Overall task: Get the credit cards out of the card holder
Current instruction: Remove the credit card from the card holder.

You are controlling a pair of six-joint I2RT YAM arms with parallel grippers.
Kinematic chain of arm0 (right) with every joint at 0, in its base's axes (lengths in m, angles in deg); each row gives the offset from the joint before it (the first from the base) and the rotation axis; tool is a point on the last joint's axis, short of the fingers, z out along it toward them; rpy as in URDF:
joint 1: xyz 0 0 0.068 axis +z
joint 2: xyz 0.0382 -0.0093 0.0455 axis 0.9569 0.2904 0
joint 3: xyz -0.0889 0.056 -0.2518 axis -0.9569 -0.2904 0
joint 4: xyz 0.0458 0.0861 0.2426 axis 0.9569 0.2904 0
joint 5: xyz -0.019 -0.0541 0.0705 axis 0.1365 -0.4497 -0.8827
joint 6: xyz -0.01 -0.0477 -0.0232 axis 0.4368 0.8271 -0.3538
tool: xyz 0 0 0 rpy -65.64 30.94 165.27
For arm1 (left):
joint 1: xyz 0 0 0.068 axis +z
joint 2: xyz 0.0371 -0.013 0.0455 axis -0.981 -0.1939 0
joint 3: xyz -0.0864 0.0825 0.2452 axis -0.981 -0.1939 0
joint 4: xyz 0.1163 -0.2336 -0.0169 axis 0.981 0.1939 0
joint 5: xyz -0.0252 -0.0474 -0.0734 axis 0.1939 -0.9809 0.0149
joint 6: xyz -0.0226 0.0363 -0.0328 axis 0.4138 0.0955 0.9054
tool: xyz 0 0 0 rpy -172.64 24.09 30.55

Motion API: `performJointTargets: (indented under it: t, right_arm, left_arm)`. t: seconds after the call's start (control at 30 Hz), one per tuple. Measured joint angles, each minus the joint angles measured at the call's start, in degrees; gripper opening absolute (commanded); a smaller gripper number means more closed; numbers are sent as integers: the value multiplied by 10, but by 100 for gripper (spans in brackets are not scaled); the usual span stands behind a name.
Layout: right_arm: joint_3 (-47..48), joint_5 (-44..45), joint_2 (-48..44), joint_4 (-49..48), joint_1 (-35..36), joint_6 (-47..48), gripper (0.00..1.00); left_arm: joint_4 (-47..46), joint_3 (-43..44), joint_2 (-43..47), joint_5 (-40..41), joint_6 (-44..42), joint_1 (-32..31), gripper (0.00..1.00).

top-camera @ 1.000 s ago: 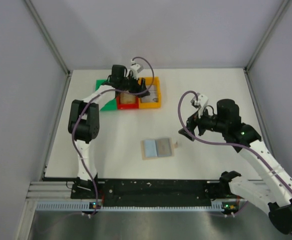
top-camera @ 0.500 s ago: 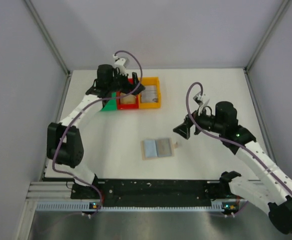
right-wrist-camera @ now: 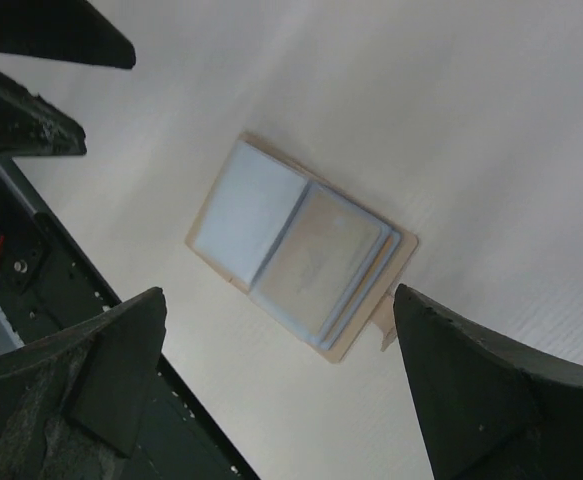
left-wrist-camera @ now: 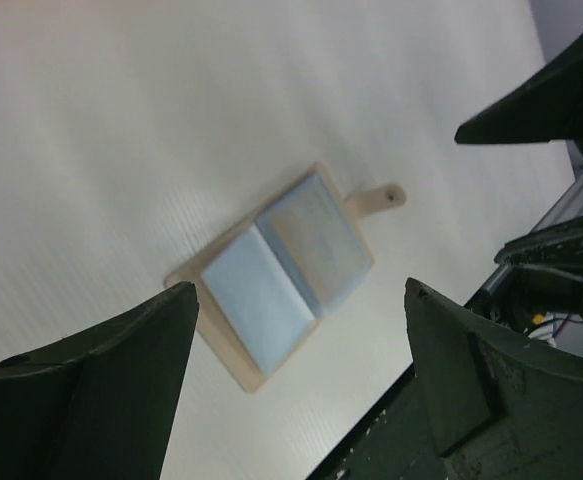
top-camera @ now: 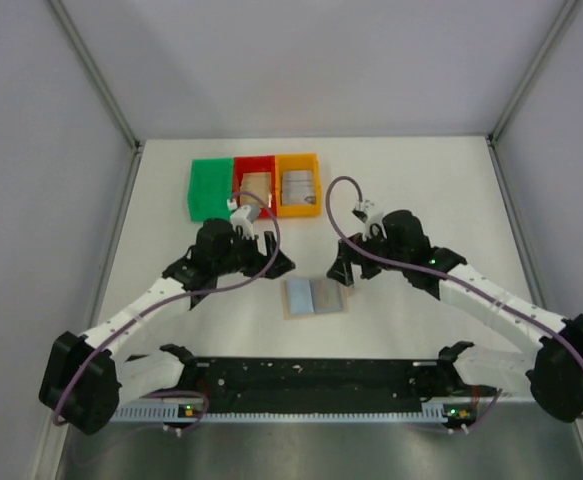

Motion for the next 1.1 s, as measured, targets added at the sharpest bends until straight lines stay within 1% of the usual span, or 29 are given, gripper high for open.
performJointTargets:
  t: [0.1,0.2,0.27,0.37,0.53,0.57,0.73,0.9,0.93,1.0,1.03,1.1]
  right_arm:
    - [14,43,53,6,42,-4,88]
    - [30,79,103,9,66,-6,85]
    - [45,103,137,14,75,-9,81]
    - [63,130,176,23,81,-11,77]
    - [80,157,225,28,83,-24,72]
    - [82,160,232,30,83,-26,72]
    - [91,170,260,35,83,-35,65]
    - [105,175,271,40,83,-41,59]
    - [109,175,274,40,83,-45,58]
    - [114,175,279,38,83,-49,57]
    - [116,175,283,38,83,-50,54]
    - [116,173,290,37,83,-52,51]
  left_arm:
    - [2,-78,30,8,38,-24,87]
    - [-5,-143,50,17,71,-28,81]
    - [-15,-172,58,23,87,-28,79]
    - [-32,-191,62,30,103,-29,79]
    - [-83,-192,54,31,118,-30,79]
    - [-92,-192,49,31,121,-30,78]
    - [-138,-192,-4,21,136,-36,77]
    - [-169,-191,-57,8,144,-42,66]
    - [-173,-189,-65,7,146,-44,62]
    - [-182,-184,-82,5,148,-48,50]
    - [-188,-181,-91,2,149,-50,45]
    - [-197,-175,-109,-3,152,-54,38]
